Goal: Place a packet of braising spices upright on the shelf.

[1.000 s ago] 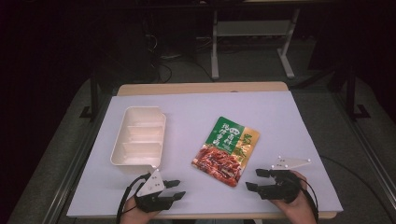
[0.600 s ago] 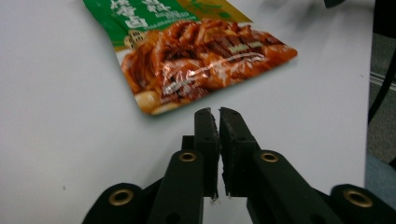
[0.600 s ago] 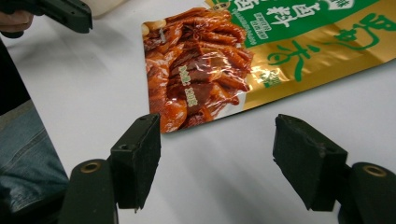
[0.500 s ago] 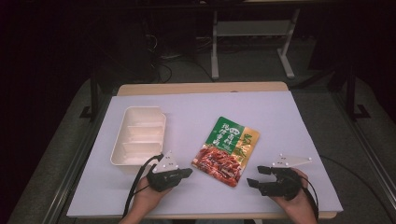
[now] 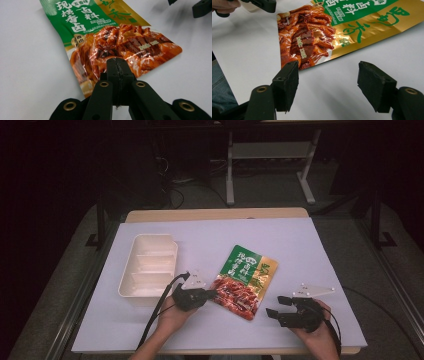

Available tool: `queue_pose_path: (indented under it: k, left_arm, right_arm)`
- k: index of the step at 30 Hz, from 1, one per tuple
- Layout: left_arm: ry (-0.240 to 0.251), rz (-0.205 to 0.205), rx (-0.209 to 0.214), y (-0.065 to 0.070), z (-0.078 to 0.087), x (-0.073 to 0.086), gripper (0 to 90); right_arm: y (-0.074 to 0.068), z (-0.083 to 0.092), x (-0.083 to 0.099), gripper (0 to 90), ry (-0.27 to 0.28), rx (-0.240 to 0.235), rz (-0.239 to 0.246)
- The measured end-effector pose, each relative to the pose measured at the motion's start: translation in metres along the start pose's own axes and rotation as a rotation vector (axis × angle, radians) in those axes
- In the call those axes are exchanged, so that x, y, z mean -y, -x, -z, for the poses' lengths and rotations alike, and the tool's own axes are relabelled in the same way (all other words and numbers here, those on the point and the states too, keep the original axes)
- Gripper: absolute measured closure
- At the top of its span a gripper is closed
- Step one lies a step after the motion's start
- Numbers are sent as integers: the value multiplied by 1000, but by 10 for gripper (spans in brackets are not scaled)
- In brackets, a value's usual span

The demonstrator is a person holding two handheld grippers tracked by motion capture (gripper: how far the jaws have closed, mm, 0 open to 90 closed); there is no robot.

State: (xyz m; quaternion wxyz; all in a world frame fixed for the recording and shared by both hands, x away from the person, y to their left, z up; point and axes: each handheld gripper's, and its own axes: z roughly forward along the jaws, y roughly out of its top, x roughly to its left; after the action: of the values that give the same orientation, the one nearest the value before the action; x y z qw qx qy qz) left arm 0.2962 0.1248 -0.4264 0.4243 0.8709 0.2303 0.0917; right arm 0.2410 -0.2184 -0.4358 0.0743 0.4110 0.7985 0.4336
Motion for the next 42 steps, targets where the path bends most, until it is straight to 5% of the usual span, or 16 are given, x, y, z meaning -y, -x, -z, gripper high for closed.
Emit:
queue_pose_path:
  k: [12,23,29,32,42]
  left_arm:
    - [-61,-6,-6,-8,-21,-16,900]
    - [-133,-1,-18,-11,-35,-14,900]
    - [-188,-18,-30,-9,-40,-15,900]
    - [-199,-19,-38,-8,-42,-15,900]
    - [-246,-40,-49,-5,-44,-21,900]
  right_arm:
    - [-2,-1,0,329,-8,14,18]
    - [0,-2,0,328,-12,20,19]
    - [4,-1,-6,316,-1,-13,-41]
    - [7,-3,-13,313,-8,17,-53]
    - [45,-28,-48,286,-23,69,-157]
